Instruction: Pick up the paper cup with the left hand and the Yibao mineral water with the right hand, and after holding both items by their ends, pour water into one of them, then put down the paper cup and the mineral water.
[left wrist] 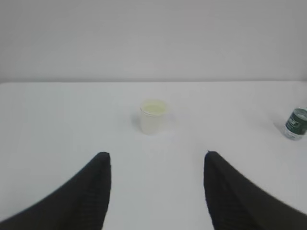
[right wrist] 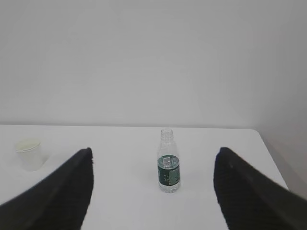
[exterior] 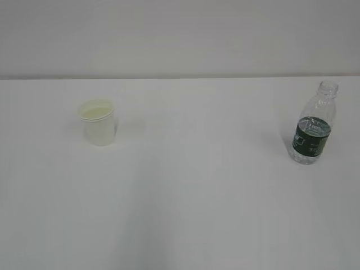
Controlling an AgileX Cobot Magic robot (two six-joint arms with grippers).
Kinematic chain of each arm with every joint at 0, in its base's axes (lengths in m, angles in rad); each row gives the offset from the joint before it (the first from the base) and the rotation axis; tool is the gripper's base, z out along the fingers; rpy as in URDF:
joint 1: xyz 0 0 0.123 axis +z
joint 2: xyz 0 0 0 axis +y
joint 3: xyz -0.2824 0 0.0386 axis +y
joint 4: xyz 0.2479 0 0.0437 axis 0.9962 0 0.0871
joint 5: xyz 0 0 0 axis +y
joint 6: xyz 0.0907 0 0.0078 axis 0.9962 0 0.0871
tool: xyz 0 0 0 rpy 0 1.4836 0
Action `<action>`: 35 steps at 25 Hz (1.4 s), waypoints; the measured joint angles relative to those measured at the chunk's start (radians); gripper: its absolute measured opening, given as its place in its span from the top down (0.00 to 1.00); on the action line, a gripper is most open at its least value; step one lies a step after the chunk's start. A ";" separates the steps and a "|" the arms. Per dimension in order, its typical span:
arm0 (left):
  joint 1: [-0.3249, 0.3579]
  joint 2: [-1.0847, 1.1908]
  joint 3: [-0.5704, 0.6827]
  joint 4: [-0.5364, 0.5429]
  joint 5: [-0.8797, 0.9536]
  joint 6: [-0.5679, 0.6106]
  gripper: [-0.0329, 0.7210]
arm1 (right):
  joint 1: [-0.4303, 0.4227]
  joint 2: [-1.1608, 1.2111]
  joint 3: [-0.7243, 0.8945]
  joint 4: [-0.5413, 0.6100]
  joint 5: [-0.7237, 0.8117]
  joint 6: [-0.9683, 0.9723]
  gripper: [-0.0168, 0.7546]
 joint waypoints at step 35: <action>-0.001 -0.080 0.366 0.008 -0.046 0.008 0.42 | 0.000 0.000 0.562 -0.133 -0.102 0.008 0.21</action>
